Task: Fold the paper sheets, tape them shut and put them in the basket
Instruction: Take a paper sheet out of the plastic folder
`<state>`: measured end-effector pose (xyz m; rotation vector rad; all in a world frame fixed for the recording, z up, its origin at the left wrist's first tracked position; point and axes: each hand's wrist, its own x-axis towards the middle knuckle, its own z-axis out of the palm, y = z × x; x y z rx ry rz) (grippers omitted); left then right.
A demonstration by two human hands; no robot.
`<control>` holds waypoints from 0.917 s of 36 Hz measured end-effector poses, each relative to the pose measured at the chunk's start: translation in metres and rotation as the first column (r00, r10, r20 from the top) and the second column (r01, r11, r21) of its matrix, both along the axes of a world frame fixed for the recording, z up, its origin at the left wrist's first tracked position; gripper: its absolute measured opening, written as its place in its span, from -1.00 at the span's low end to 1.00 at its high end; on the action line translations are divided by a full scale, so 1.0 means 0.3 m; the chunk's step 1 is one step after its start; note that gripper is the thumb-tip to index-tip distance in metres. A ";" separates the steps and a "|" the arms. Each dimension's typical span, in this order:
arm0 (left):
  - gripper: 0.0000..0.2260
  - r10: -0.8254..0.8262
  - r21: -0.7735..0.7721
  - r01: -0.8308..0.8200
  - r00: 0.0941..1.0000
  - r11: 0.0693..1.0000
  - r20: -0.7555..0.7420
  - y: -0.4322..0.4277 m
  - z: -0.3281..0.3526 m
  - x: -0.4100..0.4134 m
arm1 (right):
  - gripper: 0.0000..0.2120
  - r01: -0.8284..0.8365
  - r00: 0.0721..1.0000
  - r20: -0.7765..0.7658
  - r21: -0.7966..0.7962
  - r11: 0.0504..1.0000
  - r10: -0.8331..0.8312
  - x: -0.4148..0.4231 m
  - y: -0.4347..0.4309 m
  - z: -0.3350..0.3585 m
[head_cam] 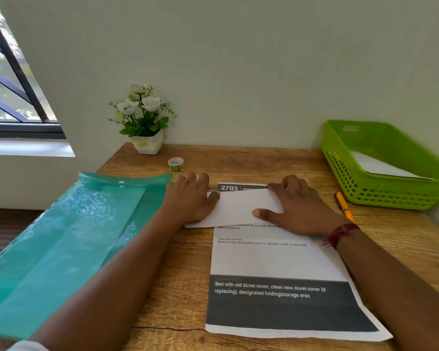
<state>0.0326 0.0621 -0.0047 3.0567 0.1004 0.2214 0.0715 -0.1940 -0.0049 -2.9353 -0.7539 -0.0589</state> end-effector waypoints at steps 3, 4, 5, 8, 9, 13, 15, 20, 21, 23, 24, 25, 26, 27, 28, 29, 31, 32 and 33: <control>-0.58 -0.042 -0.067 0.043 0.999 0.997 0.019 0.005 0.010 -0.003 | -0.13 0.007 1.000 0.003 0.002 1.000 -0.007 -0.001 0.003 0.002; -0.59 -0.052 -0.079 0.055 0.998 0.995 0.031 0.006 0.012 -0.003 | -0.13 0.008 1.000 0.002 0.005 1.000 -0.008 -0.002 0.004 0.003; -0.59 -0.060 -0.088 0.063 0.997 0.994 0.044 0.008 0.014 -0.002 | -0.13 0.008 1.000 0.000 0.005 1.000 -0.008 -0.004 0.005 0.003; -0.58 -0.064 -0.110 0.072 0.995 0.991 0.074 0.007 0.017 -0.002 | -0.15 0.011 1.000 0.008 0.003 1.000 -0.011 -0.007 0.005 -0.002; -0.59 -0.062 -0.113 0.071 0.995 0.991 0.081 0.007 0.020 -0.002 | -0.15 0.012 1.000 0.008 0.005 1.000 -0.012 -0.008 0.005 -0.003; -0.69 -0.018 -0.188 0.030 0.998 0.982 0.064 0.005 0.025 0.004 | -0.16 0.018 1.000 0.010 0.006 1.000 -0.018 -0.009 0.007 -0.005; -0.78 0.039 -0.333 -0.010 0.996 0.943 0.082 -0.001 0.027 0.009 | -0.16 0.020 1.000 0.017 0.003 1.000 -0.020 -0.009 0.008 -0.007; -0.84 0.226 -0.599 -0.104 0.965 0.794 0.131 -0.007 0.034 0.005 | -0.15 0.017 1.000 -0.002 -0.001 1.000 -0.017 -0.014 0.009 -0.004; -0.84 0.241 -0.614 -0.112 0.962 0.781 0.131 -0.004 0.034 0.005 | -0.15 0.019 1.000 -0.005 0.000 1.000 -0.019 -0.016 0.008 -0.004; -0.84 0.259 -0.637 -0.120 0.957 0.761 0.128 -0.002 0.035 0.007 | -0.16 0.023 1.000 -0.002 0.002 1.000 -0.023 -0.018 0.008 -0.005; -0.84 0.260 -0.643 -0.120 0.957 0.757 0.128 -0.003 0.037 0.006 | -0.17 0.024 1.000 0.003 0.003 1.000 -0.024 -0.018 0.007 -0.005; -0.84 0.262 -0.646 -0.120 0.957 0.754 0.127 -0.003 0.036 0.004 | -0.17 0.023 1.000 0.006 0.002 1.000 -0.023 -0.018 0.007 -0.007; -0.85 0.262 -0.645 -0.119 0.956 0.755 0.129 -0.005 0.039 0.001 | -0.18 0.022 1.000 0.004 0.003 1.000 -0.022 -0.018 0.006 -0.008; -0.85 0.263 -0.647 -0.121 0.956 0.753 0.127 -0.007 0.040 -0.003 | -0.19 0.022 1.000 0.000 0.007 1.000 -0.022 -0.017 0.005 -0.010; -0.86 0.266 -0.648 -0.120 0.955 0.752 0.132 -0.009 0.043 -0.006 | -0.20 0.021 1.000 -0.002 0.012 1.000 -0.021 -0.017 0.005 -0.012; -0.87 0.270 -0.652 -0.115 0.952 0.749 0.142 -0.008 0.044 -0.009 | -0.21 0.020 1.000 -0.004 0.019 1.000 -0.020 -0.018 0.006 -0.014; -0.88 0.276 -0.675 -0.082 0.943 0.734 0.186 -0.011 0.050 -0.017 | -0.22 0.023 1.000 -0.010 0.031 0.999 -0.022 -0.017 0.008 -0.017; -0.88 0.281 -0.684 -0.062 0.936 0.727 0.213 -0.015 0.055 -0.023 | -0.23 0.022 1.000 -0.016 0.033 0.999 -0.021 -0.017 0.009 -0.017; -0.86 0.289 -0.689 -0.050 0.928 0.723 0.236 -0.019 0.060 -0.029 | -0.23 0.021 1.000 -0.023 0.035 0.999 -0.020 -0.016 0.008 -0.018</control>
